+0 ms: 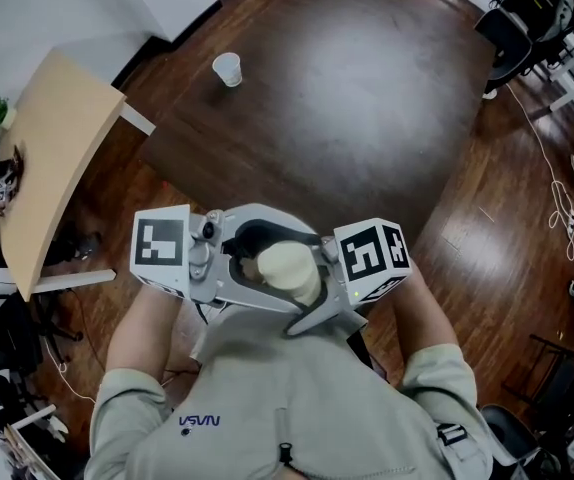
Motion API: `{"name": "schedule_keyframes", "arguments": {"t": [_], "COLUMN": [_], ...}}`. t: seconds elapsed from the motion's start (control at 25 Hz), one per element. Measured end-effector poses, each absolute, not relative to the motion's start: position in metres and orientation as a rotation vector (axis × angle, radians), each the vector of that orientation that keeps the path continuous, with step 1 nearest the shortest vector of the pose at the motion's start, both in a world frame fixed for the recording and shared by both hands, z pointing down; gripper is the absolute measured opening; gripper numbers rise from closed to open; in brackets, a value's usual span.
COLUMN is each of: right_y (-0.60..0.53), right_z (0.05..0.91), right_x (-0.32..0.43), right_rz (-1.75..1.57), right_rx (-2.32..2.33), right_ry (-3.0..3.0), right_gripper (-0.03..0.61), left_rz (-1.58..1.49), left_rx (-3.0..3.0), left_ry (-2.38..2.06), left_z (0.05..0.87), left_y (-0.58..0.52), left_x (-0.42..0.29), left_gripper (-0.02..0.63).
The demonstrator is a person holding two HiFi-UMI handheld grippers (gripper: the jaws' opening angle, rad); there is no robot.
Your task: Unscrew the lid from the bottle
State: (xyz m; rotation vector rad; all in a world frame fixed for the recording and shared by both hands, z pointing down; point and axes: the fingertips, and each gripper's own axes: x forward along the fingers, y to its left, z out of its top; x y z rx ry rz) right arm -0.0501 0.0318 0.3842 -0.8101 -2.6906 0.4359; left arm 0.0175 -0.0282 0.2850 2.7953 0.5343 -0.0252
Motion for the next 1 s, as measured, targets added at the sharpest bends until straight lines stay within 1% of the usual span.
{"name": "schedule_keyframes", "arguments": {"t": [0.12, 0.24, 0.36, 0.48, 0.6, 0.72, 0.84, 1.0], "right_y": [0.02, -0.006, -0.045, -0.085, -0.115, -0.136, -0.141, -0.14], "right_z": [0.39, 0.399, 0.413, 0.422, 0.427, 0.436, 0.445, 0.449], "right_x": [-0.051, -0.058, -0.061, -0.05, -0.039, -0.031, -0.027, -0.021], "right_rz": [0.408, 0.347, 0.249, 0.138, 0.034, 0.002, 0.014, 0.03], "right_rx": [-0.702, -0.451, -0.079, 0.272, 0.569, 0.835, 0.981, 1.033], "right_ry": [-2.708, -2.734, -2.712, -2.637, -2.538, -2.442, -2.395, -2.381], "right_gripper": [0.299, 0.299, 0.299, 0.299, 0.299, 0.299, 0.299, 0.299], "left_rz": [0.001, 0.014, 0.038, 0.024, 0.0, 0.007, 0.02, 0.02], "left_rx": [2.829, 2.911, 3.003, 3.037, 3.036, 2.98, 2.919, 2.911], "left_ry": [0.477, 0.303, 0.021, -0.275, -0.568, -0.869, -1.03, -1.047], "left_z": [0.289, 0.293, 0.297, 0.299, 0.299, 0.306, 0.315, 0.319], "left_y": [-0.035, -0.05, -0.071, -0.094, -0.109, -0.121, -0.124, -0.122], "left_x": [0.021, 0.021, 0.021, 0.029, 0.031, 0.028, 0.028, 0.032], "left_gripper": [0.31, 0.31, 0.31, 0.31, 0.31, 0.31, 0.308, 0.307]}}
